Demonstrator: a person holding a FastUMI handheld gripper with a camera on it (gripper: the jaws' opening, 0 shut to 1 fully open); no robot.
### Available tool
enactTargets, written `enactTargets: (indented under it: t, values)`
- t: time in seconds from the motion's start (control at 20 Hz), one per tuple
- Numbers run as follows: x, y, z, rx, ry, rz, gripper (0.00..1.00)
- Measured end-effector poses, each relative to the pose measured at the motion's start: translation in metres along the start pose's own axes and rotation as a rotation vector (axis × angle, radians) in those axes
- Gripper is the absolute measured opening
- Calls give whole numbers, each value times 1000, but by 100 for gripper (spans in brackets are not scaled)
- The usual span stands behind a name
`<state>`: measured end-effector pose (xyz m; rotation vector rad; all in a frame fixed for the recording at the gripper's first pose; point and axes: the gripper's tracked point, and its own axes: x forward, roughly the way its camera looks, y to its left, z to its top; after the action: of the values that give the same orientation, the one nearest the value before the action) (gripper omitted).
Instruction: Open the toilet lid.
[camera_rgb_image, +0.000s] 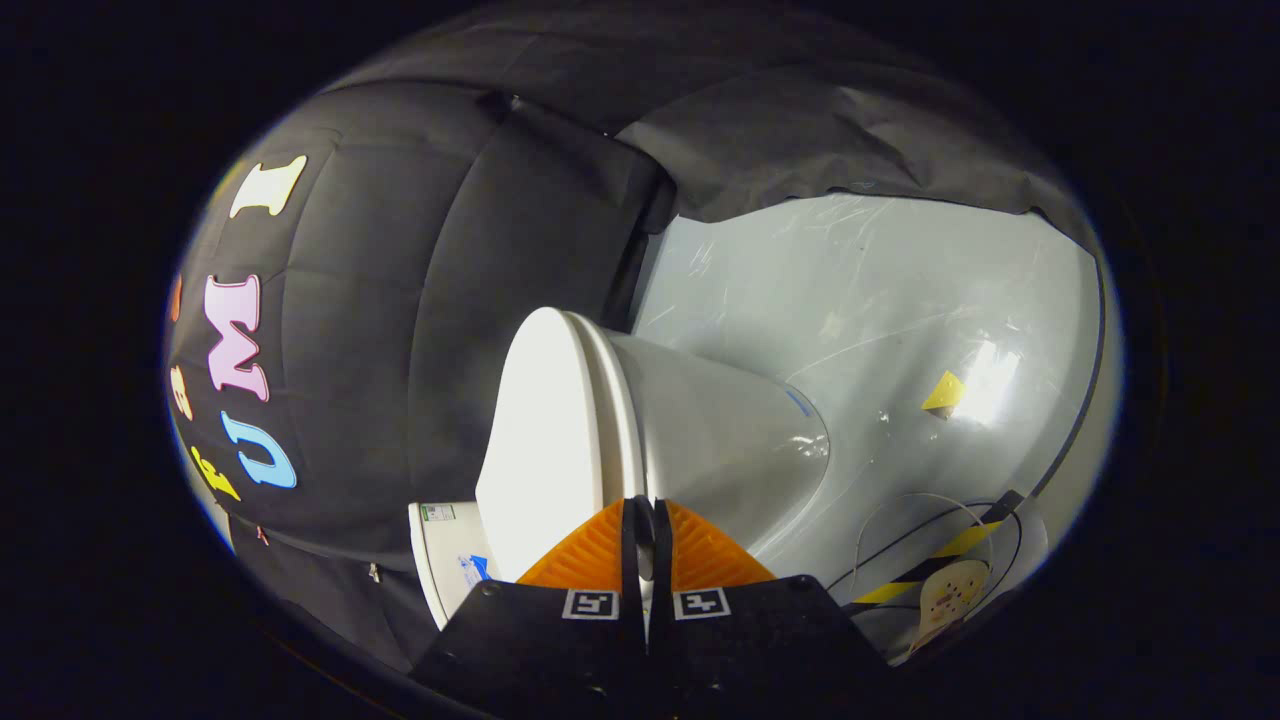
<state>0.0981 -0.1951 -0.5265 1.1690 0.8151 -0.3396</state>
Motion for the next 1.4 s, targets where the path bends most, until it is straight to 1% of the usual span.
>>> enactTargets:
  t: [0.2, 0.4, 0.65, 0.75, 0.9, 1.05, 1.4]
  values:
    - [-4, 5, -4, -76, -9, -20, 5]
    - [-17, 24, -4, -128, -43, 13, 6]
    - [-33, 49, -6, -212, -109, -13, 5]
    - [-44, 69, -8, -267, -144, -22, 5]
    - [-64, 103, -14, -382, -184, -47, 5]
    - [-89, 145, -25, -451, -231, -10, 5]
    - [-129, 241, -75, -669, -323, 43, 5]
